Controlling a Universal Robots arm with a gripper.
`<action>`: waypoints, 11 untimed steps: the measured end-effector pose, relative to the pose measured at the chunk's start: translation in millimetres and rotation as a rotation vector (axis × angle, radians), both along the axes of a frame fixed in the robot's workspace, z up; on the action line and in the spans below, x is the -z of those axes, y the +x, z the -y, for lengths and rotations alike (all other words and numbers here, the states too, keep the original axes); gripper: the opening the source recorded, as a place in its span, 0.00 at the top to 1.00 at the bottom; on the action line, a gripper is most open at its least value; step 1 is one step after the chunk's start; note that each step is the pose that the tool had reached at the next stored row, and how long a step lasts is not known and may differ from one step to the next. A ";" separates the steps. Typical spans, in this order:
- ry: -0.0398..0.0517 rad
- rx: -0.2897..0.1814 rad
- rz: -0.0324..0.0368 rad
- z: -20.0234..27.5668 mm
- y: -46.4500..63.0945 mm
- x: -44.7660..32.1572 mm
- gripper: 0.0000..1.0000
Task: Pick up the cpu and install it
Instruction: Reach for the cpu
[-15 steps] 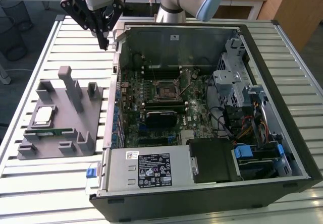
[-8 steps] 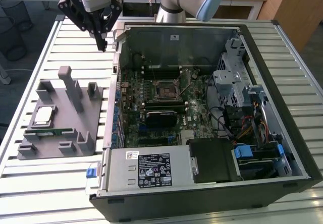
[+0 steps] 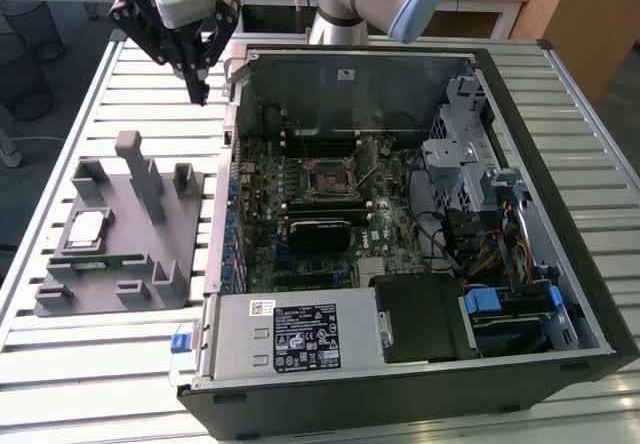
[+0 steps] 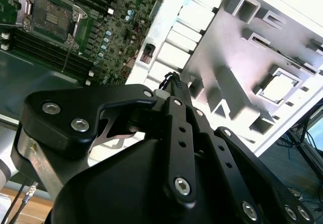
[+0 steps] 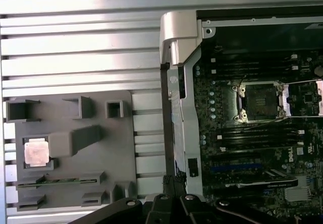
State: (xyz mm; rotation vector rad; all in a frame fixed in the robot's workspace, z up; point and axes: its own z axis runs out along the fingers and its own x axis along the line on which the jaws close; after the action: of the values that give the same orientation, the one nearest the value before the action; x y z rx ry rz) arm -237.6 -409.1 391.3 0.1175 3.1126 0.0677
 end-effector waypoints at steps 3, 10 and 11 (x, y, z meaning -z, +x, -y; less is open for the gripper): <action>0.0000 0.000 0.0000 1.8 -0.4 0.0 0.89; 0.0000 -0.002 0.0001 4.2 -4.1 0.3 0.89; -0.0001 -0.002 0.0000 4.3 -5.4 0.2 0.89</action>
State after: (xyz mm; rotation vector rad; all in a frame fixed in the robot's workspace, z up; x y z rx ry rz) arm -243.0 -413.4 391.0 0.1145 3.1127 0.0676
